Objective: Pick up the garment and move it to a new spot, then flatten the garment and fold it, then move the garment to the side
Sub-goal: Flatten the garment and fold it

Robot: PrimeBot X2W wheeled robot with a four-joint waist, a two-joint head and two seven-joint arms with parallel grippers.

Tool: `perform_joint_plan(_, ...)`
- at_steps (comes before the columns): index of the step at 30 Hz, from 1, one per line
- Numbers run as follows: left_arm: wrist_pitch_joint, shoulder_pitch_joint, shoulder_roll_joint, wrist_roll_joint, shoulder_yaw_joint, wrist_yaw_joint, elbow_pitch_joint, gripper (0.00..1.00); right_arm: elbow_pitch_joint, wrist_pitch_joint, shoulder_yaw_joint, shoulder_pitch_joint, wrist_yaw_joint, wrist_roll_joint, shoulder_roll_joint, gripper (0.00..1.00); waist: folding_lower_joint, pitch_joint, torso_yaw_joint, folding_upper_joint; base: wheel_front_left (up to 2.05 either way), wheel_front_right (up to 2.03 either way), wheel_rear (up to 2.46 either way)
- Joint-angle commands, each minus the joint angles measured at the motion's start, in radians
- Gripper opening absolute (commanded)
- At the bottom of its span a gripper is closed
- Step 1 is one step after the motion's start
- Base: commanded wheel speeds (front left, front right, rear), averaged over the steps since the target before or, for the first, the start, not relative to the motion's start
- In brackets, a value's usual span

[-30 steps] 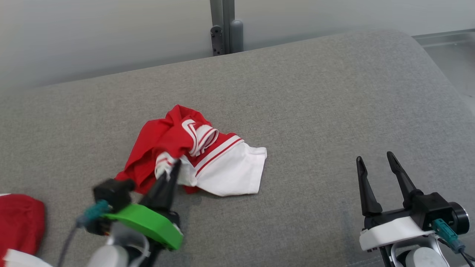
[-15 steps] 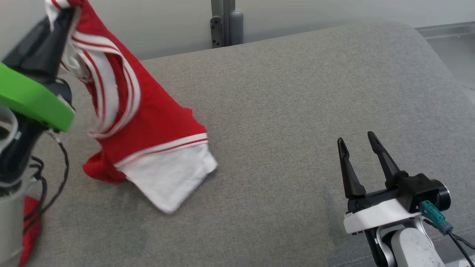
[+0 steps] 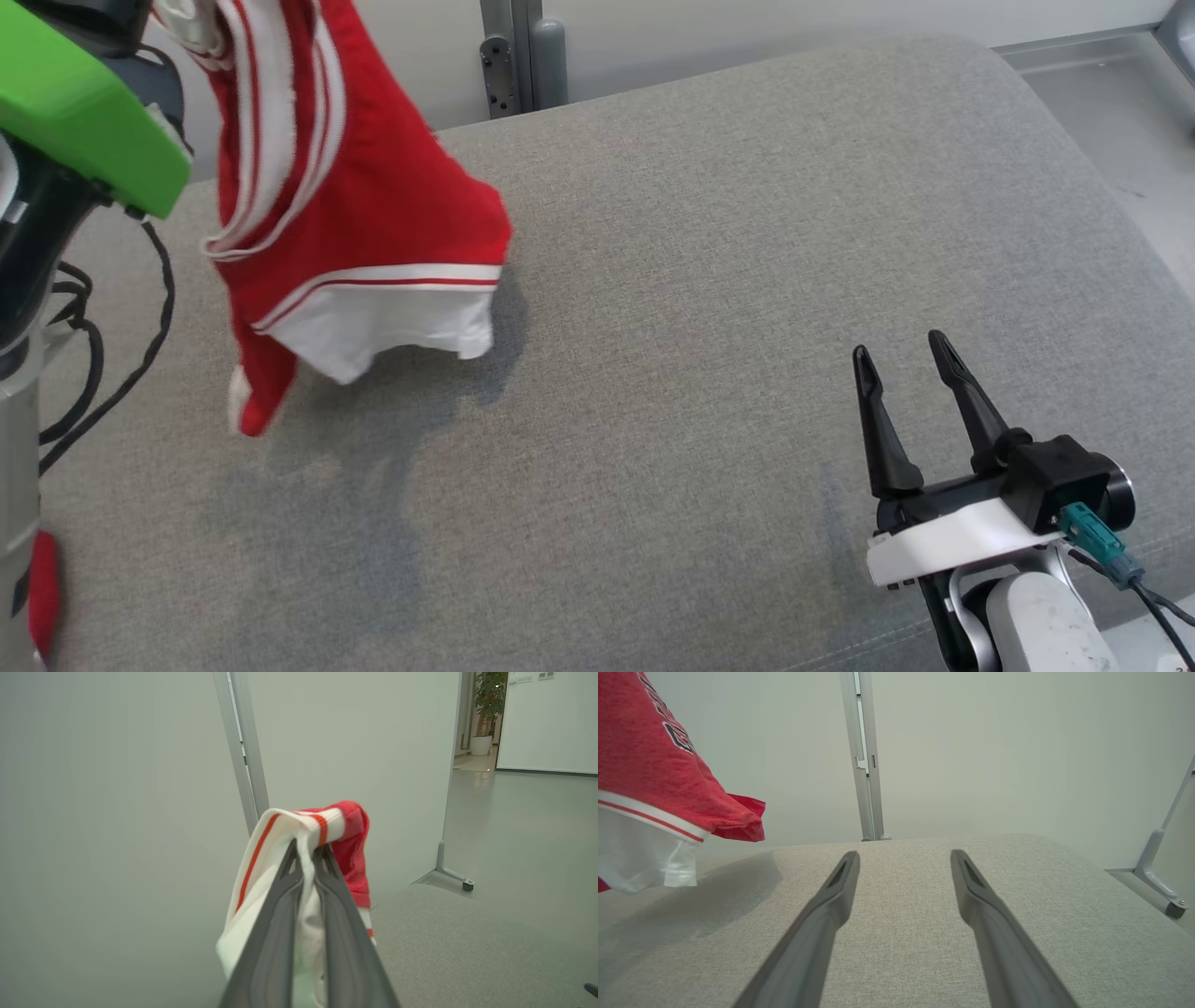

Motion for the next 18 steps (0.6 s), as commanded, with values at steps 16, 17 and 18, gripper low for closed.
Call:
perform_joint_plan(16,0.020,0.056,-0.150,-0.081,-0.119,0.040,-0.020,0.00,-0.008,-0.001,0.008,-0.028,0.000,0.018,-0.002,1.00,0.0000,0.039,-0.052,-0.0001,0.00,0.00,0.00)
perform_joint_plan(17,0.015,0.069,-0.183,-0.085,-0.144,0.049,-0.010,0.00,-0.008,-0.001,0.013,-0.033,0.000,0.021,-0.002,1.00,0.0000,0.048,-0.057,-0.0001,0.00,0.00,0.00)
perform_joint_plan(18,0.002,0.082,-0.224,-0.090,-0.170,0.058,0.004,0.00,-0.008,-0.001,0.018,-0.038,0.000,0.026,-0.002,1.00,0.0000,0.058,-0.064,-0.0001,0.00,0.00,0.00)
